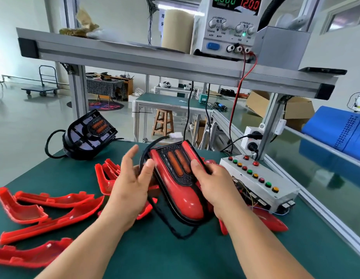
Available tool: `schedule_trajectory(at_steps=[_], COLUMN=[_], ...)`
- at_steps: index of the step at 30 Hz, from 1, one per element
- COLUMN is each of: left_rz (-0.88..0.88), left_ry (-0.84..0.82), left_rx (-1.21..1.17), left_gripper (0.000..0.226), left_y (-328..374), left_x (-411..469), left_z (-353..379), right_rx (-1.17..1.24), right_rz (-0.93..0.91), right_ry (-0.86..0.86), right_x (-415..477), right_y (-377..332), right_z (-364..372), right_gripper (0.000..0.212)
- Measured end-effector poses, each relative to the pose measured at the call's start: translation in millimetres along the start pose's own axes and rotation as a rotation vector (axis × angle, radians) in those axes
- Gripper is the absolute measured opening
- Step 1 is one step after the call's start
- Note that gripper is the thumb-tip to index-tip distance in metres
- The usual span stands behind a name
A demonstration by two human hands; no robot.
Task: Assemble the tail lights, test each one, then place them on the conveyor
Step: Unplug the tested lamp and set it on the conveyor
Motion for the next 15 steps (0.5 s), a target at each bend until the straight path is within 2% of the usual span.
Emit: schedule_trajectory(at_steps=[2,3,5,8,11,14,15], left_rz=[0.109,0.123,0.093,-0.068,-0.112,-0.162,-0.206], left_ry=[0.133,0.211,0.321,0.403,0.378,0.175,0.074], left_rx=[-0.014,-0.028,-0.073,-0.225,-0.24,-0.226,-0.227], left_gripper=[0.028,0.02,0.022,0.03,0.041,0.021,0.033], left_y=[-8,-11,-16,-19,-13,3,6], left_x=[8,12,22,30,28,13,7], left_z=[-1,-3,-8,-15,-19,-6,-3], right_rx=[0.026,0.044,0.077,0.042,0.021,0.106,0.137], right_rz=[0.026,0.043,0.062,0.056,0.018,0.001,0.002], right_ry=[0.027,0.033,0.011,-0.064,-0.151,-0.193,-0.171], right_x=[0,0,1,1,-3,-11,-14], right_y=[0,0,0,0,-1,-4,-6], right_z=[-2,-3,-7,-15,-18,-10,-6], right_gripper=[0.035,0.035,0.034,0.034,0.029,0.031,0.031])
Point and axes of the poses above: each hand's wrist, its own x-axis towards the middle knuckle, its own z-axis out of the palm, y = z × x, the point moved 1 cm from there along x, towards the middle knuckle, and after that the axes turned 12 degrees about y, right-handed, at the moved point
